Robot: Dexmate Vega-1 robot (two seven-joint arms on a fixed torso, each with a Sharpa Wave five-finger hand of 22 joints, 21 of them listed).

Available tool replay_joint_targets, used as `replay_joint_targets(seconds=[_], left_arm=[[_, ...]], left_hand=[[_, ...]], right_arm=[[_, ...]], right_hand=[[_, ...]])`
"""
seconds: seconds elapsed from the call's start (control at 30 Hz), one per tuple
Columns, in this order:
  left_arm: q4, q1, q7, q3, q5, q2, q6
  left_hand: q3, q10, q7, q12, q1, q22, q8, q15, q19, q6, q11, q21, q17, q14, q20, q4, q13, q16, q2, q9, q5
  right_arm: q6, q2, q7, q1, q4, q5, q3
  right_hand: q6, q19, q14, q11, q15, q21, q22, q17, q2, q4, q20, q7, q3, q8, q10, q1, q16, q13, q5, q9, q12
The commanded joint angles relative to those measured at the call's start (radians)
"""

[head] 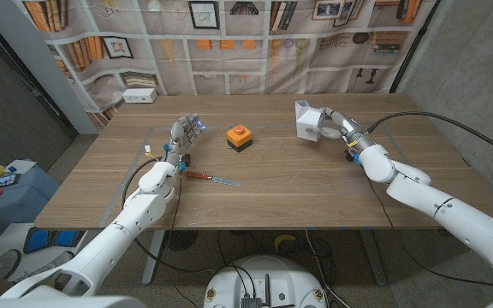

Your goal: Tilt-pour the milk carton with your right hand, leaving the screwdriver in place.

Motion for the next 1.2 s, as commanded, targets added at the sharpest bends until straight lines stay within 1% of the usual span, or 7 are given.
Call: replay_joint_targets(seconds=[0.03, 0.23, 0.33, 0.57, 0.67, 0.97, 1.2], left_arm=[[-0.009, 0.004, 0.008, 0.0, 0.005, 0.006, 0.007], [-0.022, 0.015, 0.018, -0.002, 0.009, 0.011, 0.008], [-0.03, 0.021, 0.025, -0.004, 0.011, 0.014, 0.009], [-0.036, 0.031, 0.032, -0.007, 0.021, 0.014, -0.011], [-0.04, 0.035, 0.036, -0.009, 0.026, 0.014, -0.02], [-0.038, 0.044, 0.035, -0.011, 0.029, 0.009, -0.04], [-0.034, 0.051, 0.031, -0.013, 0.025, 0.007, -0.047]], left_hand=[[0.004, 0.005, -0.001, -0.003, -0.005, 0.004, 0.0, 0.001, 0.005, 0.006, 0.003, -0.001, 0.004, 0.006, 0.004, 0.005, 0.006, -0.002, 0.062, 0.004, 0.005], [0.005, 0.004, 0.0, -0.003, -0.004, 0.004, 0.0, 0.001, 0.006, 0.006, 0.0, -0.003, 0.004, 0.007, 0.003, 0.005, 0.006, -0.002, 0.062, 0.004, 0.005], [0.005, 0.004, 0.0, -0.003, -0.004, 0.004, -0.001, 0.002, 0.005, 0.007, 0.0, -0.004, 0.003, 0.006, 0.004, 0.005, 0.006, -0.002, 0.062, 0.004, 0.005], [0.006, 0.005, 0.001, -0.004, -0.004, 0.004, -0.001, 0.002, 0.006, 0.007, 0.0, -0.007, 0.003, 0.006, 0.004, 0.006, 0.006, -0.003, 0.062, 0.004, 0.005], [0.006, 0.004, 0.001, -0.004, -0.003, 0.004, -0.001, 0.002, 0.006, 0.007, 0.002, -0.008, 0.003, 0.006, 0.004, 0.006, 0.006, -0.003, 0.062, 0.004, 0.005], [0.008, 0.005, -0.001, -0.004, -0.003, 0.004, -0.002, 0.001, 0.007, 0.007, -0.002, -0.01, 0.003, 0.006, 0.003, 0.005, 0.006, -0.003, 0.062, 0.004, 0.005], [0.008, 0.005, 0.001, -0.005, -0.002, 0.004, -0.002, 0.001, 0.009, 0.008, 0.005, -0.012, 0.003, 0.007, 0.004, 0.006, 0.006, -0.003, 0.062, 0.004, 0.005]], right_arm=[[-0.119, -0.09, 0.109, -0.01, -0.124, -0.014, 0.03], [-0.177, -0.132, 0.181, 0.001, -0.179, -0.025, 0.034], [-0.192, -0.15, 0.221, 0.012, -0.197, -0.026, 0.033], [-0.22, -0.185, 0.285, 0.035, -0.235, -0.06, 0.026], [-0.242, -0.195, 0.299, 0.039, -0.258, -0.083, 0.025], [-0.308, -0.227, 0.398, 0.078, -0.32, -0.163, 0.003], [-0.373, -0.241, 0.525, 0.124, -0.372, -0.231, -0.027]], right_hand=[[0.002, 0.011, 0.008, 0.0, 0.005, 0.007, 0.005, 0.004, 0.012, 0.003, -0.002, -0.008, -0.007, 0.004, 0.014, -0.005, 0.01, 0.003, -0.003, -0.002, -0.003], [0.004, 0.014, 0.009, 0.002, 0.006, 0.006, 0.005, 0.004, 0.013, 0.002, -0.003, -0.011, -0.008, 0.004, 0.016, -0.005, 0.01, 0.004, -0.003, -0.004, -0.005], [0.001, 0.015, 0.009, 0.002, 0.005, 0.006, 0.005, 0.004, 0.014, 0.002, -0.003, -0.007, -0.009, 0.003, 0.017, -0.006, 0.01, 0.005, -0.003, -0.005, -0.006], [0.005, 0.025, 0.021, 0.001, 0.001, 0.008, 0.005, 0.004, 0.017, 0.002, -0.001, -0.008, -0.011, 0.004, 0.026, -0.007, 0.015, 0.006, -0.003, -0.007, -0.005], [0.005, 0.027, 0.023, 0.002, -0.001, 0.008, 0.005, 0.004, 0.017, 0.002, -0.002, -0.008, -0.012, 0.004, 0.027, -0.008, 0.016, 0.006, -0.003, -0.008, -0.006], [0.003, 0.031, 0.026, 0.001, -0.003, 0.007, 0.005, 0.004, 0.018, 0.003, -0.002, -0.008, -0.016, 0.002, 0.024, -0.012, 0.017, 0.008, -0.004, -0.011, -0.01], [0.005, 0.044, 0.031, 0.002, -0.008, 0.009, 0.005, 0.003, 0.019, 0.003, 0.001, -0.008, -0.018, 0.002, 0.026, -0.014, 0.019, 0.01, -0.004, -0.012, -0.012]])
